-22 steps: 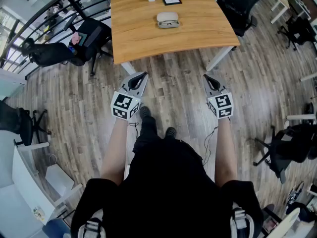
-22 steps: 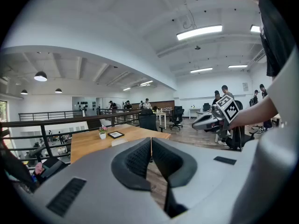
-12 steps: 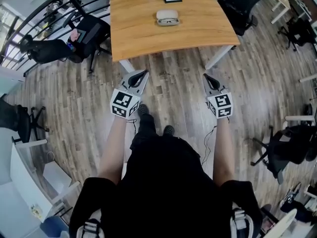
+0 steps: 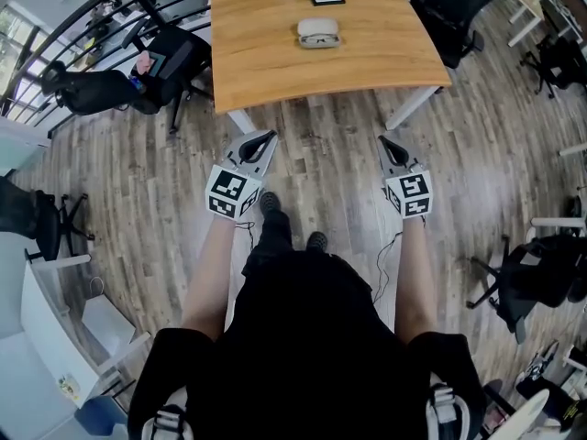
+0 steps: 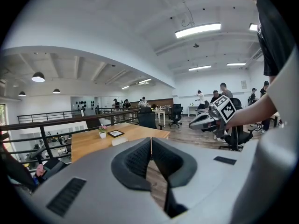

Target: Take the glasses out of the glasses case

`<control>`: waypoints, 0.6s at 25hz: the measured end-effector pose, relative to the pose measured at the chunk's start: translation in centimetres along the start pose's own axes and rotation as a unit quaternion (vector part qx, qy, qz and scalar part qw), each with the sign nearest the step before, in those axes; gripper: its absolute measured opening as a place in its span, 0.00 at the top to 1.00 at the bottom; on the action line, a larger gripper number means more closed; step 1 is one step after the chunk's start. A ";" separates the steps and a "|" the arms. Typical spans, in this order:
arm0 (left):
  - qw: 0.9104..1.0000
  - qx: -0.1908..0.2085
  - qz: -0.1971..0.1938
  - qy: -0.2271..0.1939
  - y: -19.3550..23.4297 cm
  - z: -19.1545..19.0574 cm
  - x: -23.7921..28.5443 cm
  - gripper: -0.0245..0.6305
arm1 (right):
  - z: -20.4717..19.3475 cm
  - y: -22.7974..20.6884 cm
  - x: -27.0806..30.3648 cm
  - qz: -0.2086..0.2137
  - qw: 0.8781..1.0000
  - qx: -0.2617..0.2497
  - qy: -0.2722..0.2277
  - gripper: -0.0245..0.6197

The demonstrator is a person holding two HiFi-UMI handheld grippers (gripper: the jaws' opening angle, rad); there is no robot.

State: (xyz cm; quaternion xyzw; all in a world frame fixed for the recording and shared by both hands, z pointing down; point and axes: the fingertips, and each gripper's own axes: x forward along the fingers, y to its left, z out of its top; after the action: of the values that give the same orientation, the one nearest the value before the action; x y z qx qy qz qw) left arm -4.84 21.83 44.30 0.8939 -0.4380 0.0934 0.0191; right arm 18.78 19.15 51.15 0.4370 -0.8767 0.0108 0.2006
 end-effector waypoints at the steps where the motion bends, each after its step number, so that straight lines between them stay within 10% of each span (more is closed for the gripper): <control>1: 1.000 -0.001 0.001 0.001 0.3 -0.1 -0.1 0.93 | 0.0 0.2 0.2 0.001 1.000 -0.003 0.002 0.95; 15: 1.000 -0.014 0.000 -0.009 0.9 -0.4 0.3 0.92 | 0.3 0.7 1.0 0.008 1.000 -0.012 0.009 0.95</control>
State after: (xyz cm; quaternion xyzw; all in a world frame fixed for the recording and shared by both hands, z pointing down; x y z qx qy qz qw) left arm -5.45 21.05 44.73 0.8943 -0.4396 0.0788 0.0275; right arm 17.61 18.70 51.36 0.4275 -0.8784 0.0053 0.2136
